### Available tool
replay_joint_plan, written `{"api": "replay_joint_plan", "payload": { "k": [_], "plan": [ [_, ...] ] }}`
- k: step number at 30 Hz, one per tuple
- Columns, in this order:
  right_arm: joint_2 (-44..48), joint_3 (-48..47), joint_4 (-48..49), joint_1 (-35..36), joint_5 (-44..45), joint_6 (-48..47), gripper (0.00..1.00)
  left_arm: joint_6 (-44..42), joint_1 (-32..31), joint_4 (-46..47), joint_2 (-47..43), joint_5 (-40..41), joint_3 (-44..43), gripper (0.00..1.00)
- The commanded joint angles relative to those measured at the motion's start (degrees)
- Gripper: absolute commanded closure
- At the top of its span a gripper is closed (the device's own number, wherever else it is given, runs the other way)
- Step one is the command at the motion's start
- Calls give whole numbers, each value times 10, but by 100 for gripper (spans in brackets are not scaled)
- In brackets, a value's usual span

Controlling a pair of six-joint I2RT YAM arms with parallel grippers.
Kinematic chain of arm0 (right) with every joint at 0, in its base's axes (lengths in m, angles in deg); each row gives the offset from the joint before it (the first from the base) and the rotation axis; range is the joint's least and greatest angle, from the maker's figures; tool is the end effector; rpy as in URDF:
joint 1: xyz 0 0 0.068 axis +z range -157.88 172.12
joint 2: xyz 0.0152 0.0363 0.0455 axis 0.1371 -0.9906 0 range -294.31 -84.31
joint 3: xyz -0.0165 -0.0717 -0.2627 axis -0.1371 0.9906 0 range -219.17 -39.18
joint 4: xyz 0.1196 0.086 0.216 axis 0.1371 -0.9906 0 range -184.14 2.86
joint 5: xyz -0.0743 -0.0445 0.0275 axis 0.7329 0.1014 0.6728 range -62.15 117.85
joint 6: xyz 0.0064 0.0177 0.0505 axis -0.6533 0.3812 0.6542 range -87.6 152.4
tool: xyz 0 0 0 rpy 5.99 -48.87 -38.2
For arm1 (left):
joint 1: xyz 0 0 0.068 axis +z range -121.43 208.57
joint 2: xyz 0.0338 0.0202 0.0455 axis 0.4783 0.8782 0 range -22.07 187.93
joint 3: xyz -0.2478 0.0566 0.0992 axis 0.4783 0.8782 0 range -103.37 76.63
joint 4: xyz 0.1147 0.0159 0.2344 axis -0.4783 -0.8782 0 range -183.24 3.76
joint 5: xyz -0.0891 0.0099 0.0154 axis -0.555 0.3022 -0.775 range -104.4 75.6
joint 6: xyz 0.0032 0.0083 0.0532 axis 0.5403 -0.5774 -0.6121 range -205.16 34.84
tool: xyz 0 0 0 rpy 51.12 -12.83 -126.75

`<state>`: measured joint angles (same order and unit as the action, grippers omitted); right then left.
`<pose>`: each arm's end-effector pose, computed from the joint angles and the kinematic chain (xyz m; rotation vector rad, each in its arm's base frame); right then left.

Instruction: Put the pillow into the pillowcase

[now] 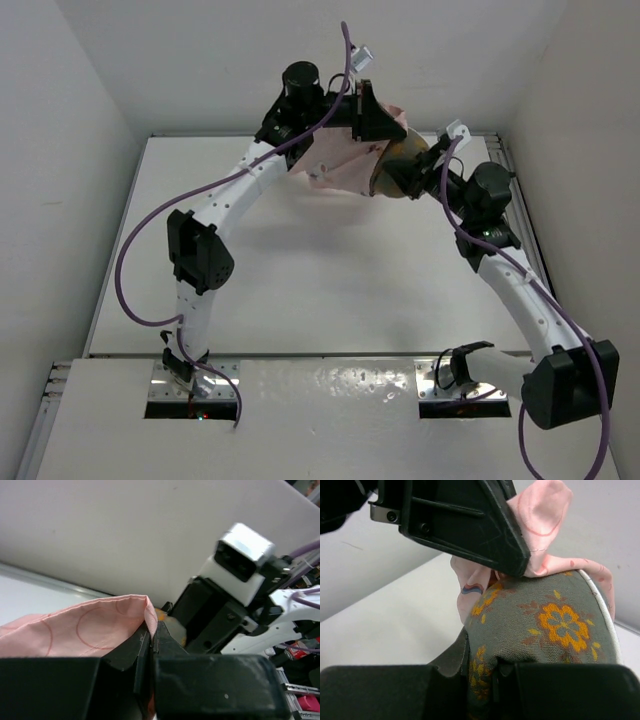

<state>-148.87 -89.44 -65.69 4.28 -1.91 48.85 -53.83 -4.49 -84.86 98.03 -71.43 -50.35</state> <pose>0.2533 0.0727 0.3627 -0.3813 1.4619 0.7776 0.3867 -0.2874 0.4443 0.9371 1.4431 -1.5674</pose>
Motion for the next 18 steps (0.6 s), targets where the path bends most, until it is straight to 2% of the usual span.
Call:
{"api": "replay_joint_plan", "payload": {
  "k": [1,3,4,7,8,10,14,18],
  "plan": [
    [-38,-23,134,2,-34,46,100,74,-21,173,-59,-84,-13,100],
    [-83,-37,95,2,-42,66,100,104,-25,203,-59,-90,-11,100],
    [-94,-44,82,2,-43,73,95,107,-25,210,-59,-91,-8,100],
    [-111,-56,51,-6,-29,113,67,115,-22,205,-59,-88,1,100],
    [-109,-46,50,-12,-24,122,45,110,-17,201,-60,-85,2,100],
    [-88,-23,43,-23,7,131,34,95,-10,183,-62,-83,-1,100],
    [-59,-5,-5,-33,63,116,30,54,-4,137,-60,-77,-5,100],
    [-41,2,-66,-44,75,97,18,7,-3,78,-57,-69,-4,100]
  ]
}}
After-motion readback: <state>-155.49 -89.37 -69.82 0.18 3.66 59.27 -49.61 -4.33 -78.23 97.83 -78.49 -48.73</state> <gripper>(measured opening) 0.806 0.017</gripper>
